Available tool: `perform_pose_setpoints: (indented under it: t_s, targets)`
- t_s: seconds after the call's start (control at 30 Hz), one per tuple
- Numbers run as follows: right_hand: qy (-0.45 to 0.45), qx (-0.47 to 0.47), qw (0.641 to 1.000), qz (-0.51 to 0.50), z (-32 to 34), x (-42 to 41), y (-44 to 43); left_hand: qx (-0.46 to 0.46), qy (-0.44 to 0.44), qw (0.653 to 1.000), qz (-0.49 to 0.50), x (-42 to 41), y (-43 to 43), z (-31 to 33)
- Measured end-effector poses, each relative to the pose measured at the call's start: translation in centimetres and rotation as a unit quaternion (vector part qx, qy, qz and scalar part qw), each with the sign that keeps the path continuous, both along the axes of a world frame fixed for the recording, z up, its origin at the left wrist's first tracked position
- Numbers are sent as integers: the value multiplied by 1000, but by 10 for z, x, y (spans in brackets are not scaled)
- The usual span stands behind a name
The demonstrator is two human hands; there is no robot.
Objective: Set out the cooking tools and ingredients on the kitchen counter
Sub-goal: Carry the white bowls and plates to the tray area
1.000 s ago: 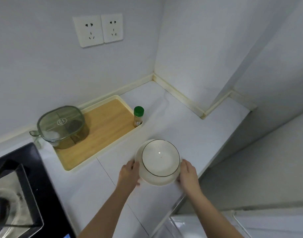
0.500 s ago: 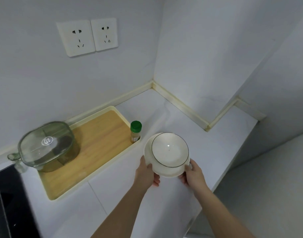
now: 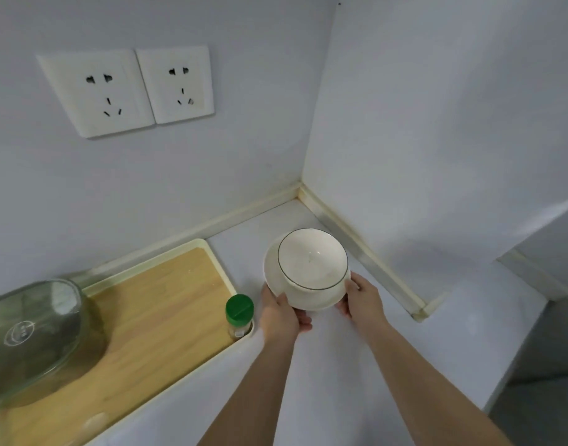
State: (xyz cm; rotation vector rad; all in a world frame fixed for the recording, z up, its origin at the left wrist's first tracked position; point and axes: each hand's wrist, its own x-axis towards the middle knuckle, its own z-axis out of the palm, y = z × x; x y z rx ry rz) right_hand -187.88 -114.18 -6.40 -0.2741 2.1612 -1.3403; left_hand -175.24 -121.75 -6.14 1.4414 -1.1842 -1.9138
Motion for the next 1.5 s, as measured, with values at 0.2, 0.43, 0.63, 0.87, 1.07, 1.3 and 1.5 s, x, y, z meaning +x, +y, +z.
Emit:
perform_pose_setpoints:
  t_s: [0.2,0.43,0.63,0.87,1.07,1.3,1.5]
  targets:
    - [16,-19,1000,13,-4,-33,-44,-20,-10,998,59,-34,-31,-3]
    - [14,-36,999,28,-6,-56,-78,-14,-11,995,99,-58,-53,-11]
    - [1,-41,999,25,-9,-62,-90,-40,-22,993,109,-65,-63,-8]
    - [-13,-47,998,35,-10,-65,-98,-59,-36,991,113,-66,-69,-7]
    - [-9,-39,999,29,-10,-63,-97,-48,-37,991,121,-67,-67,-9]
    - [0,-1,1000,4,-9,-23,-52,-7,-60,998,37,-35,-34,-2]
    - [-29,-7,1000,0,1,50,-9,-26,-75,995,-53,55,19,7]
